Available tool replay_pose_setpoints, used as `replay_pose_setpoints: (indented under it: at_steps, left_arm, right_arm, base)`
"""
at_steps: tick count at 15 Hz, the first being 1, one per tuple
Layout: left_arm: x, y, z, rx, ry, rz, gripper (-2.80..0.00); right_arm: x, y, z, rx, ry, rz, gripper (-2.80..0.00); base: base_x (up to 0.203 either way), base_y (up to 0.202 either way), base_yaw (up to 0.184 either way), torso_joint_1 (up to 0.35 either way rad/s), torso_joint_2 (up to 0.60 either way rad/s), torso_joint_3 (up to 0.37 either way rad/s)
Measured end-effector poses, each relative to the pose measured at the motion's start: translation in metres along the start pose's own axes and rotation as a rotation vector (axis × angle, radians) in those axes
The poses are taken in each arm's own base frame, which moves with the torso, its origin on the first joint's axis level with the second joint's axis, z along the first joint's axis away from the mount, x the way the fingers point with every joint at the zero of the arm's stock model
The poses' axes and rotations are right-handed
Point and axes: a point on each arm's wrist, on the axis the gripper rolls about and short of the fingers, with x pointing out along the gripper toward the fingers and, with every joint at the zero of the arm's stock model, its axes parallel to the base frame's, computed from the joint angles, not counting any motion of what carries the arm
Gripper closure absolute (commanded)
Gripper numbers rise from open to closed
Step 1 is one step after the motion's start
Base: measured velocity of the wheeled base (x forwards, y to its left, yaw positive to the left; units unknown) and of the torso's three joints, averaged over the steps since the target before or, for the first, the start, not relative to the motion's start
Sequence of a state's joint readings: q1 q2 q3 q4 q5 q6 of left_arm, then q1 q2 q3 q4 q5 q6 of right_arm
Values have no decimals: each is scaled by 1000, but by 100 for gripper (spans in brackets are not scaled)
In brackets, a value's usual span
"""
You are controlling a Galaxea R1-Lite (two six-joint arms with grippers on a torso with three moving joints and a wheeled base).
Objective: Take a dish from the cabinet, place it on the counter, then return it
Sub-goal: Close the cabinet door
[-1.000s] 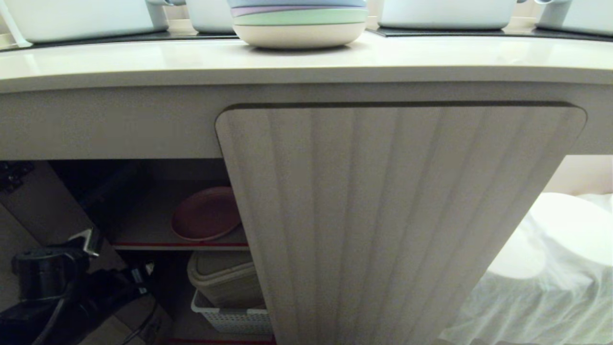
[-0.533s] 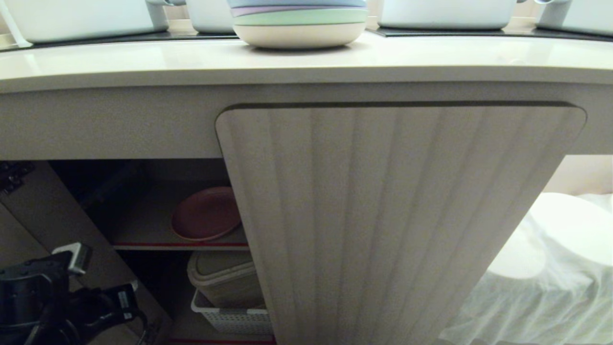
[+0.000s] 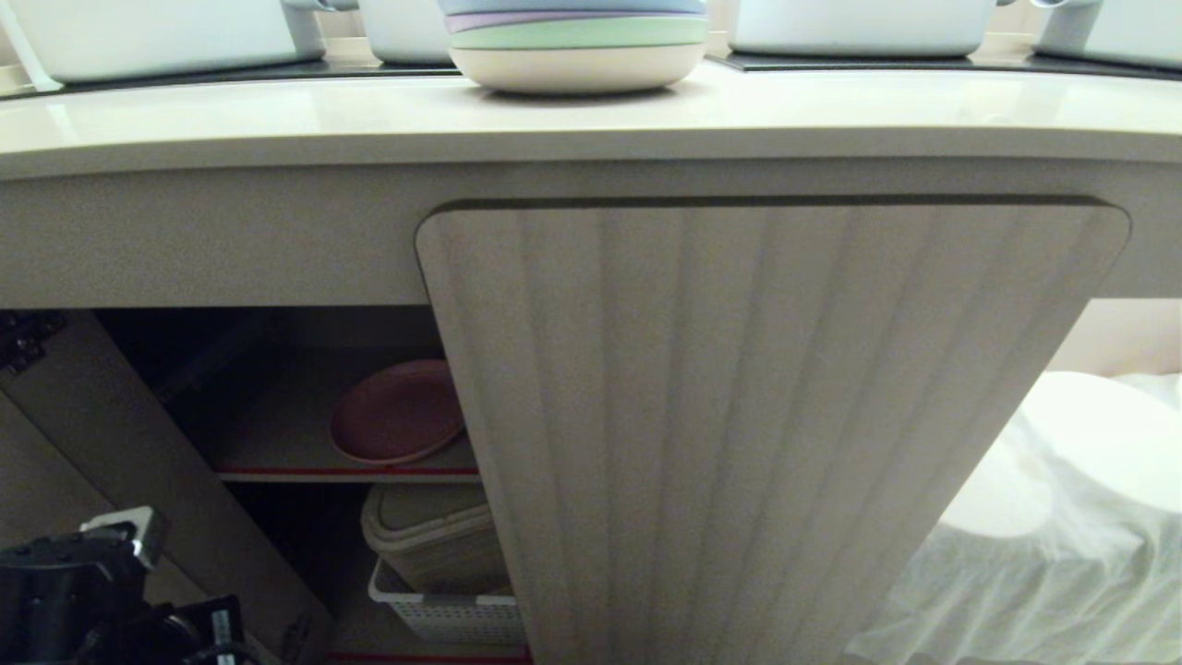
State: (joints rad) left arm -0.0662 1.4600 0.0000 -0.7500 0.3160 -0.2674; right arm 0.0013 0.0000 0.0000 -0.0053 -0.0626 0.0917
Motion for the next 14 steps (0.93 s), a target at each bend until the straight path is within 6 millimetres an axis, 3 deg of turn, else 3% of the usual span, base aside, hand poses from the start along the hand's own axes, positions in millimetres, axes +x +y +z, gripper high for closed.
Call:
replay_pose_setpoints:
  at_steps: [8,14]
  left_arm:
    - [-16,-2,-4,40,-3,-81,0]
    - [-39,11,-18,65,36,-78,0]
  right_arm:
    - [0,0,0,0,0,0,0]
    - [0,0,0,0,0,0,0]
  base:
    - [0,0,0,0,0,0]
    - [0,0,0,0,0,0]
